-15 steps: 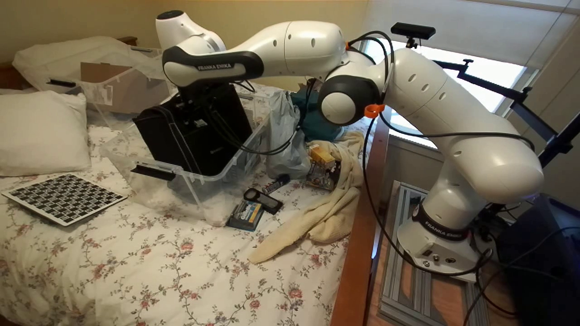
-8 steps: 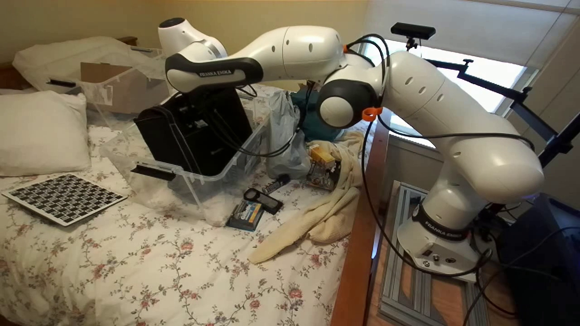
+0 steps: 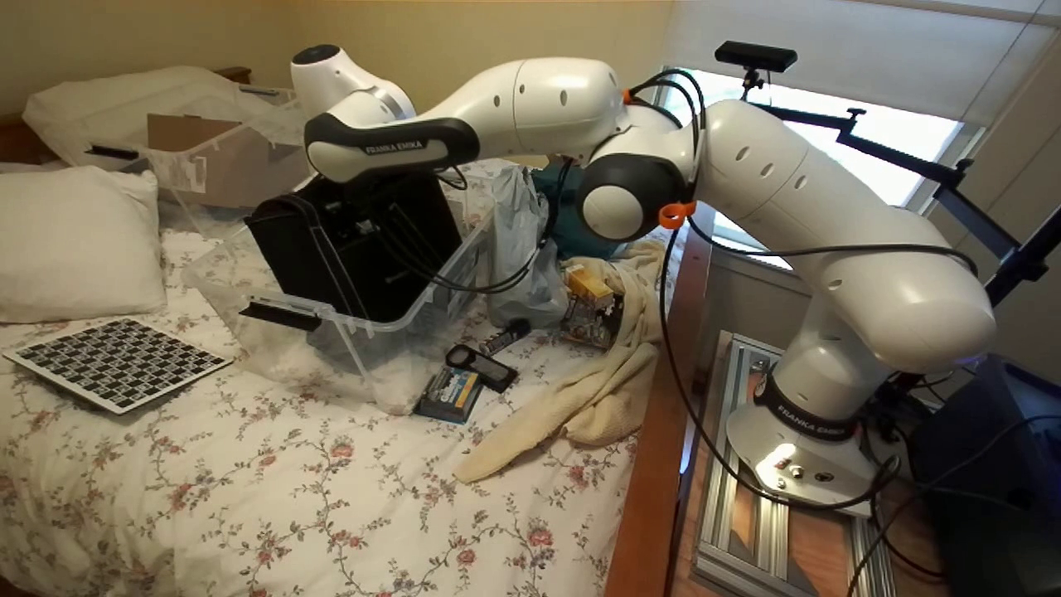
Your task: Remove the white box from the front small pocket of the black bag and put it in the big pocket
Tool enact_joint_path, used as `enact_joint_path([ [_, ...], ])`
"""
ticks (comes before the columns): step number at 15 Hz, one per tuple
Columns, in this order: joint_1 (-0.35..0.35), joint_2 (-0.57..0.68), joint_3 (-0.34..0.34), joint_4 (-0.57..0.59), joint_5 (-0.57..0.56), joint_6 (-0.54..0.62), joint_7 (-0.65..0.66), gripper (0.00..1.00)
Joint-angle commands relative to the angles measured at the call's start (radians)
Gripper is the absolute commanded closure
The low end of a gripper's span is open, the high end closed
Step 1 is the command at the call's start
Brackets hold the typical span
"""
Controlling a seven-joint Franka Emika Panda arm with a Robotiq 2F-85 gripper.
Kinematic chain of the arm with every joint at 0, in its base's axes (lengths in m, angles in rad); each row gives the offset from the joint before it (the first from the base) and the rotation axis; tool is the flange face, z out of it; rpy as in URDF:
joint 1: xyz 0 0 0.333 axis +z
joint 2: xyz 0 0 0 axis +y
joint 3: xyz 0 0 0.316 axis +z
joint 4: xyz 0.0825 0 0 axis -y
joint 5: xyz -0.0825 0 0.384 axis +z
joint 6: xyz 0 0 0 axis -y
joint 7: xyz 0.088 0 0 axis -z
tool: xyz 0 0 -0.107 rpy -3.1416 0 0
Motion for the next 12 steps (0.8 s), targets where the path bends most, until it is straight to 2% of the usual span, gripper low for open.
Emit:
enact_joint_path([
  [1, 0.014, 0.043, -0.026, 0.053, -0.018, 0.044, 0.046, 0.0],
  [12, 0.015, 0.088, -0.063, 0.08, -0.014, 0.109, 0.115, 0.0],
])
